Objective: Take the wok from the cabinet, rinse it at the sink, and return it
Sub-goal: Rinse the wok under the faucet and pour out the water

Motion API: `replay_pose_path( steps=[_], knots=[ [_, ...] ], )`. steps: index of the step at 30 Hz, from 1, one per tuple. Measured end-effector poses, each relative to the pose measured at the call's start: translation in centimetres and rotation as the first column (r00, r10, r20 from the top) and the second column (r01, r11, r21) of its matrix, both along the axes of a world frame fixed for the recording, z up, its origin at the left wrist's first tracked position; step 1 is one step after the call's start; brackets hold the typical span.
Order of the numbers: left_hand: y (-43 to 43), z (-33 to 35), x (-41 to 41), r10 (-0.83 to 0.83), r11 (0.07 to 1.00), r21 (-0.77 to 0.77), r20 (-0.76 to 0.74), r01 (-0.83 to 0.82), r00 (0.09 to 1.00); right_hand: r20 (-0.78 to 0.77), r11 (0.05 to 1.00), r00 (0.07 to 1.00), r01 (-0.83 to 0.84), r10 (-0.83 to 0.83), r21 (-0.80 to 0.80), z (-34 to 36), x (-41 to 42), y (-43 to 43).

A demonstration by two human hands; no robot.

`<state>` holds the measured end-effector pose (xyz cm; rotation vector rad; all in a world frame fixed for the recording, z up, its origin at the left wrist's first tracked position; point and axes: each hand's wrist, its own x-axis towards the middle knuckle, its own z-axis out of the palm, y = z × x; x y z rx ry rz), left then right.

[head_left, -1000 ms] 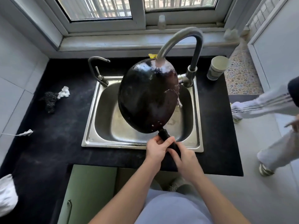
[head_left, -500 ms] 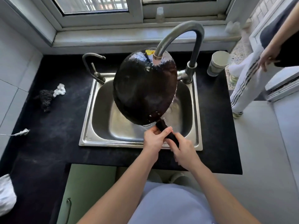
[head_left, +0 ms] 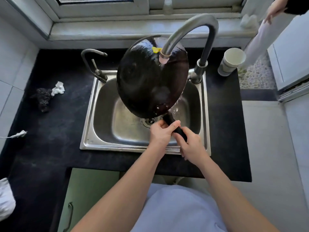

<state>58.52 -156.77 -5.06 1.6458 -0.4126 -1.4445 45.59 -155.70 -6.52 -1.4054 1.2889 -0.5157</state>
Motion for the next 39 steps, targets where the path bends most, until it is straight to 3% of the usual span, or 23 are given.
replay_pose_path(
  steps=[13, 20, 30, 39],
  knots=[
    [-2.0, -0.5, -0.1, 0.014, 1.0, -0.011, -0.005, -0.014, 1.0, -0.036, 0.999, 0.999, 0.035, -0.035, -0.02, -1.1, 0.2, -1.9],
    [-1.8, -0.3, -0.8, 0.008, 0.996, -0.082, -0.267, -0.031, 0.964, -0.014, 0.999, 0.999, 0.04, -0.04, -0.02, -0.3, -0.9, -2.1],
    [0.5, -0.1, -2.3, -0.105, 0.994, -0.027, -0.221, 0.101, 0.97, -0.065, 0.994, 0.993, 0.097, -0.094, 0.045, -0.3, -2.7, 1.0],
    [1.2, 0.1, -1.8, -0.04, 0.999, -0.018, -0.282, 0.037, 0.959, -0.063, 1.0, 0.998, 0.021, -0.021, 0.0, 0.0, -2.7, 1.0]
  ],
)
